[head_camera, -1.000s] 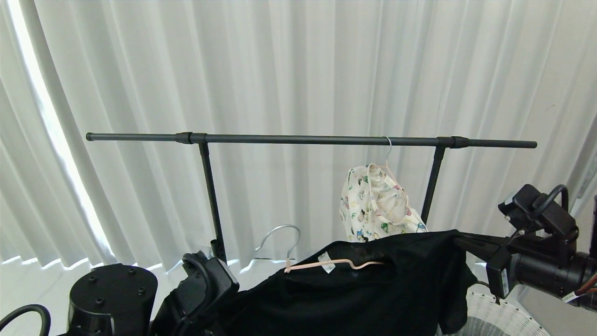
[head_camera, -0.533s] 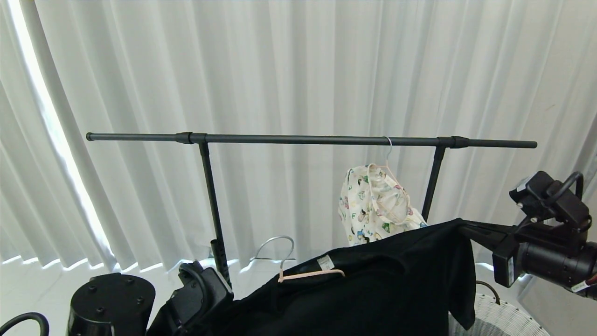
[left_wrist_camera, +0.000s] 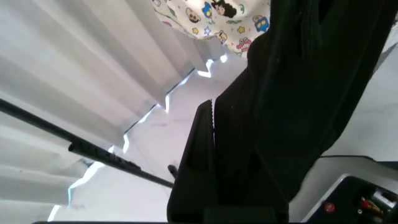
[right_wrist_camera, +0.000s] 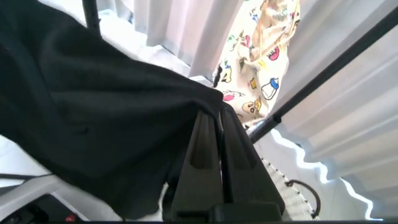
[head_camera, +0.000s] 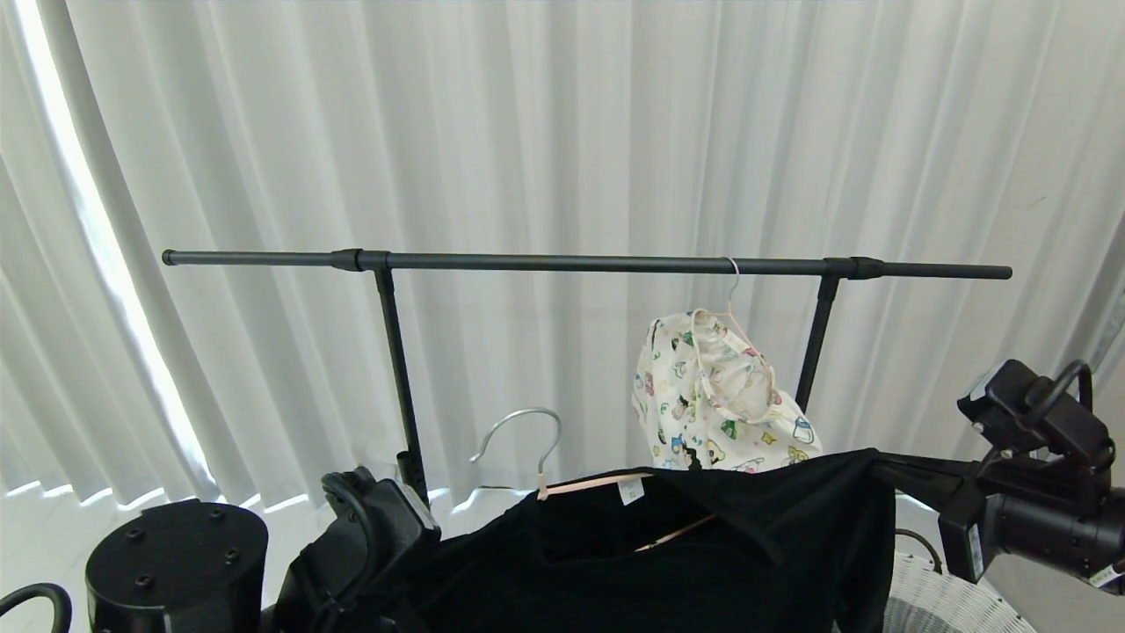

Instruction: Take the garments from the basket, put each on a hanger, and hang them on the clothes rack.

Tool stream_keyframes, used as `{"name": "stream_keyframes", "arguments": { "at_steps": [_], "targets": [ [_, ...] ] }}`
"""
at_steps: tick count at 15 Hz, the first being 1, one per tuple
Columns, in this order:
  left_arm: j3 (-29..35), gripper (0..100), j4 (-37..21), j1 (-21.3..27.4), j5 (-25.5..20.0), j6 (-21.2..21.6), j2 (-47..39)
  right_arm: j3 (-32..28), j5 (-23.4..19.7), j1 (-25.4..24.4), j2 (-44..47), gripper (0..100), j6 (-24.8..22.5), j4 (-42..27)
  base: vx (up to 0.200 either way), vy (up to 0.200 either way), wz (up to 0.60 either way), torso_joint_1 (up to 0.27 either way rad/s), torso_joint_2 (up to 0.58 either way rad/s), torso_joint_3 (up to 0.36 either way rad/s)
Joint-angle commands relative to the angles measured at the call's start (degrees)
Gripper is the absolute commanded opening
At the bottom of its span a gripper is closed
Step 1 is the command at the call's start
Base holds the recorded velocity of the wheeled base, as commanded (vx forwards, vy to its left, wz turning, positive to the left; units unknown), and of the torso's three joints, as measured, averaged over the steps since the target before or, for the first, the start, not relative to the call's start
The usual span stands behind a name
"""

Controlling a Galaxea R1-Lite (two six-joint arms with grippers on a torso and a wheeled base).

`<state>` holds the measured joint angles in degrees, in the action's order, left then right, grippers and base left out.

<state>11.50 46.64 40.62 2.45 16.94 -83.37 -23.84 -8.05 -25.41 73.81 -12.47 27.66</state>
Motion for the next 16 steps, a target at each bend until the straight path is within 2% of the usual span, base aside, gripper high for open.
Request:
{"name": "stream_keyframes", "arguments": {
  "at_steps": [1, 3, 6, 9, 11, 13, 16],
  "targets": [
    [0.1, 0, 0.0, 0.0, 0.0, 0.0, 0.2, -0.1, 0.0, 0.6, 0.5, 100, 0.0, 0.0, 0.0, 0.0, 0.0, 0.0, 0.0, 0.0],
    [0.2, 0, 0.1, 0.0, 0.0, 0.0, 0.1, 0.1, 0.2, 1.8, 0.3, 100, -0.2, 0.0, 0.0, 0.0, 0.0, 0.0, 0.0, 0.0],
    [0.9, 0, 0.1, 0.0, 0.0, -0.7, 0.1, 0.9, -0.3, 5.0, 0.0, 100, -3.4, -0.9, 0.0, 0.0, 0.0, 0.0, 0.0, 0.0],
    [2.1, 0, 0.1, 1.7, 0.0, -0.7, -1.3, -0.6, -4.9, 4.0, -1.2, 100, -7.5, -2.0, 0.0, 0.0, 0.0, 0.0, 0.0, 0.0],
    [2.6, 0, 0.1, 6.1, 0.0, -0.4, -2.9, -3.2, -8.7, 1.8, -2.9, 100, -12.8, -7.3, 0.0, 0.0, 0.0, 0.0, 0.0, 0.0],
    [3.2, 0, 0.1, 9.6, 0.0, -0.3, -4.9, -5.8, -11.0, -0.8, -4.6, 100, -15.5, -13.2, 0.0, 0.0, 0.0, 0.0, 0.0, 0.0],
    [5.8, 0, 0.2, 15.1, 0.1, -0.2, -9.2, -8.2, -12.4, -10.4, -10.8, 100, -18.0, -29.4, 0.0, 0.0, 0.0, 0.0, 0.0, 0.0]
  ]
}}
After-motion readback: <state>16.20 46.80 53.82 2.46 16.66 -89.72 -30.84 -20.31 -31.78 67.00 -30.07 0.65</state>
